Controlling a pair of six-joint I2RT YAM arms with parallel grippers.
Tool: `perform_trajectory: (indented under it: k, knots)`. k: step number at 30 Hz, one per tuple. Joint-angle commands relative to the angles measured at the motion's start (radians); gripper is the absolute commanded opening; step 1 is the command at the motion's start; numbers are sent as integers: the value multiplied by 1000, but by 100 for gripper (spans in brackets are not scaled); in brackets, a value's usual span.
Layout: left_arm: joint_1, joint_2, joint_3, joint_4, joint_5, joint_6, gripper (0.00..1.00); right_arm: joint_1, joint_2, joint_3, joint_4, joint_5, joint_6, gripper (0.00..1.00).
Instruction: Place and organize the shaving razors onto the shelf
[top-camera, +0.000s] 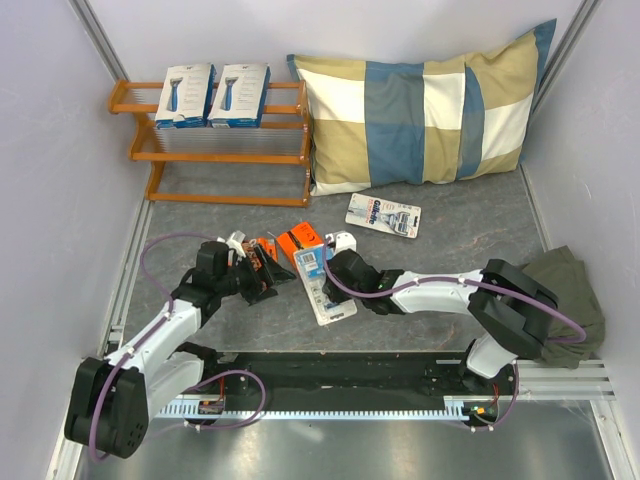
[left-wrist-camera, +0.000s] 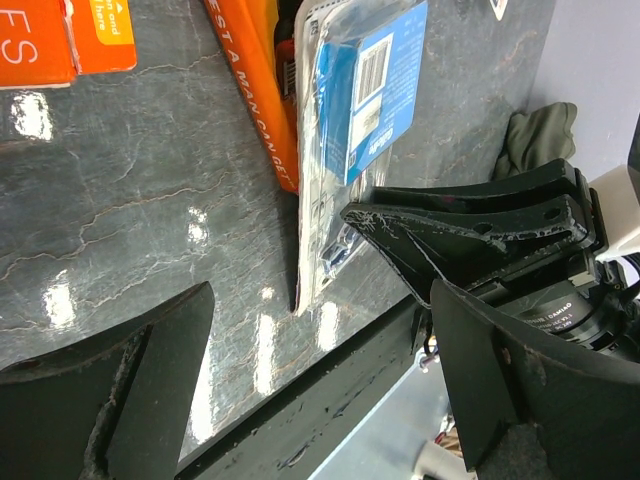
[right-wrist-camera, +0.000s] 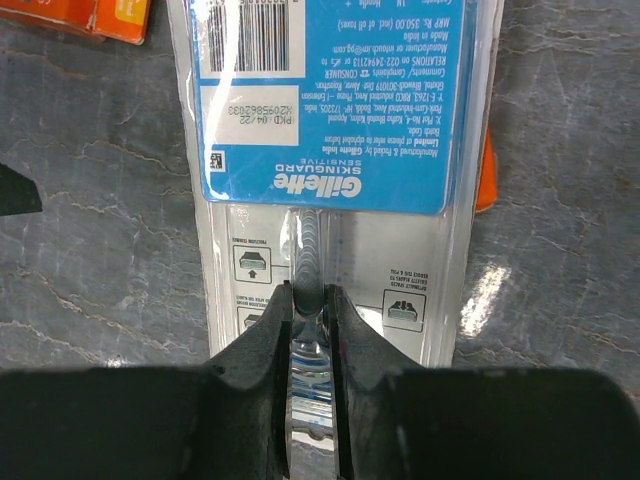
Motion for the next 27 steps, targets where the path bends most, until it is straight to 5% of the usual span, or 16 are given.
perform_trajectory:
  k: [1, 17, 27]
  knots:
    - [-3, -35, 1, 35, 9, 46, 96, -7, -22, -6, -114, 117, 5, 0]
    - [-67, -67, 80, 32, -36, 58, 95, -7, -462, -165, -37, 289, 236, 0]
    - [-377, -65, 114, 204, -245, 71, 86, -12, -649, -265, -34, 369, 430, 0]
